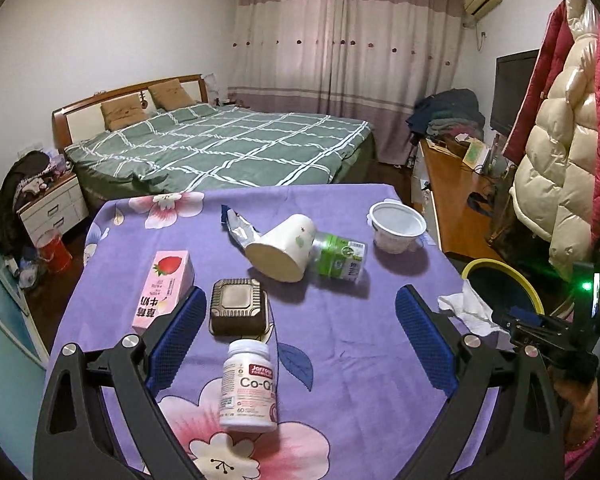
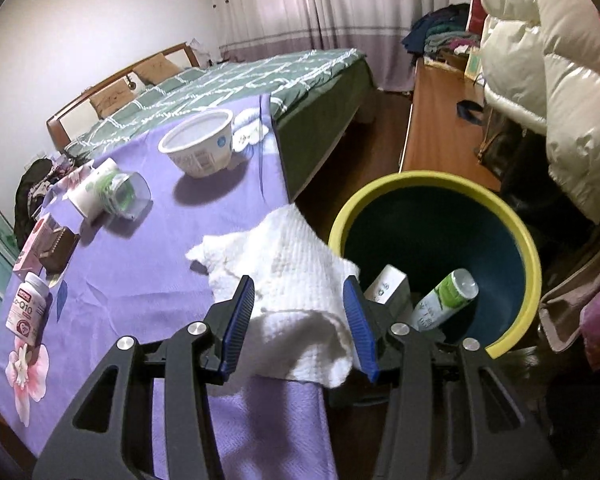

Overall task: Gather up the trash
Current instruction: 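Grasp the white tissue with the right gripper and lift it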

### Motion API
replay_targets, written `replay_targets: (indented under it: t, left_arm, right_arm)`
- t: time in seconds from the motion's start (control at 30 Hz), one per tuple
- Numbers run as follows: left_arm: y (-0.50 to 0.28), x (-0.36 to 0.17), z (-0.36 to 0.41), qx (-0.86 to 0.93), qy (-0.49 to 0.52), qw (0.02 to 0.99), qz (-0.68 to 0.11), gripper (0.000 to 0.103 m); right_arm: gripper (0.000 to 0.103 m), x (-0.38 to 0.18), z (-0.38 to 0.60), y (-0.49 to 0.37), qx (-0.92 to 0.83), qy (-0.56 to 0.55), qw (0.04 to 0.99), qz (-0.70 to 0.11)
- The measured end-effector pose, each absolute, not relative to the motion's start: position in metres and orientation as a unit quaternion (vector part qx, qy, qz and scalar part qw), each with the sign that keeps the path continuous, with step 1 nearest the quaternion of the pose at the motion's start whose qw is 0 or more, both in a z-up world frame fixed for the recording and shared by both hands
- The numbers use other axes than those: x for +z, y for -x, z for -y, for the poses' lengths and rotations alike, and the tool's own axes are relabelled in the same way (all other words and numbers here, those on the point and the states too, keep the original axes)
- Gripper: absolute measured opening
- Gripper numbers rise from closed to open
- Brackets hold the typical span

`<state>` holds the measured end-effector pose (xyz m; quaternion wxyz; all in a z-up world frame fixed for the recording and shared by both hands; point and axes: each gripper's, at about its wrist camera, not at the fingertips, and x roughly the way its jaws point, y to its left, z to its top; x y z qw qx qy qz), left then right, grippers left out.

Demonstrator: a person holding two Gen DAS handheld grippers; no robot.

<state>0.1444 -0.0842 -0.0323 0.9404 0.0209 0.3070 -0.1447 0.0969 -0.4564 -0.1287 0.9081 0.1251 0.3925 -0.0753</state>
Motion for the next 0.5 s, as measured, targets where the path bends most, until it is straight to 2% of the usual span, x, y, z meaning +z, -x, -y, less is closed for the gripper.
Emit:
replay_targets:
  t: [0.17,0.3,0.5]
  left_arm:
    - [-0.142,-0.034,0.087,-0.149,-0.021,0.94,-0.307,0.094]
    - [-0.142,-0.034,0.089,-0.15,-0.023,0.939,-0.31,0.094]
    - [-0.142,-0.035,0.09,-0.15,-0.023,0.939,-0.309,0.094]
  right_arm:
    - [0.043,-0.139,0.45,-0.104,-0.065,-0.127,0.901,-0.41]
    - [0.027,-0.142,0.448,-0.105,-0.062,-0.131,0.898,-0.414]
    - [0.013,-0.141,0.448,-0.105,-0.068,-0.129,0.9,-0.412]
